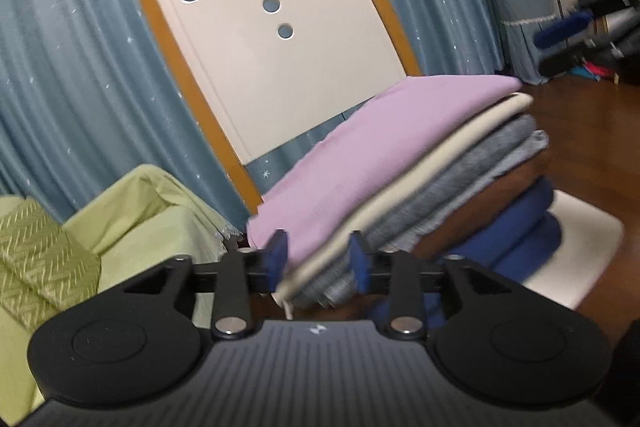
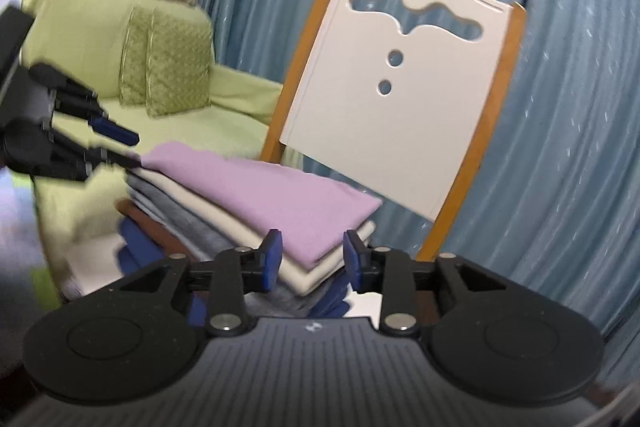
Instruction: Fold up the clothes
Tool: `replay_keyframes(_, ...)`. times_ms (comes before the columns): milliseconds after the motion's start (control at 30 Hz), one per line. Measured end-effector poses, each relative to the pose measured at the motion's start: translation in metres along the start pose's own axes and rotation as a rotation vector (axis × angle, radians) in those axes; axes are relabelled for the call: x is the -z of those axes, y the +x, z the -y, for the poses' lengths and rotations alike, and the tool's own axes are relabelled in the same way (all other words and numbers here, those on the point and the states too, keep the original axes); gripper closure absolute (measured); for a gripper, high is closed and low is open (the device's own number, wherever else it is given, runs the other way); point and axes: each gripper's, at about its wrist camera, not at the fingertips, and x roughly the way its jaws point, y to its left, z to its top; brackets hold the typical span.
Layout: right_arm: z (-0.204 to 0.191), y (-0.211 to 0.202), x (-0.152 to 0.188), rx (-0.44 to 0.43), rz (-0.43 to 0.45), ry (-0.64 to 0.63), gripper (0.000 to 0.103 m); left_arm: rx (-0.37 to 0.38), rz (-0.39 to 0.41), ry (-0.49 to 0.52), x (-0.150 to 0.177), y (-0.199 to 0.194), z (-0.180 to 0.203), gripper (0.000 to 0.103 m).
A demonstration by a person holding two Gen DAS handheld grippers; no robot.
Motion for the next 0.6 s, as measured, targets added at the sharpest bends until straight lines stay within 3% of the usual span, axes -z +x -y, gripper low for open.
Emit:
replay_keyframes(67, -0.012, -0.017, 0.02, -0.01, -0.004, 0.074, 0.055, 0.008, -0.017, -0.044, 0.009, -0.011, 0.008, 0.054)
replay_keyframes(133, -0.021, -0.031, 0.044, -0.016, -0.026, 0.15, 0.042, 0.025, -0.04, -0.106, 0.022, -0.026, 0.02, 0.04)
replay_keyframes(200, -0.027, -0.04, 0.066, -0.023, -0.064, 0.21, 0.041, 0.041, -0.063, -0.132, 0.034, -0.038, 0.032, 0.029)
replay_keyframes(267, -0.033, -0.051, 0.092, -0.029, -0.123, 0.275, 0.038, 0.041, -0.084, -0.151, 0.044, -0.052, 0.041, 0.024)
replay_keyframes(367, -0.032, -0.065, 0.112, -0.01, -0.173, 0.34, 0.026, 0.038, -0.106, -0.204, 0.056, -0.07, 0.048, 0.012)
replay_keyframes(433, -0.029, -0.075, 0.117, 0.039, -0.179, 0.378, 0.004, 0.022, -0.115, -0.23, 0.061, -0.078, 0.05, 0.001)
replay_keyframes(600, -0.026, -0.094, 0.114, 0.154, -0.177, 0.416, 0.001, -0.016, -0.137, -0.286, 0.073, -0.094, 0.054, 0.001)
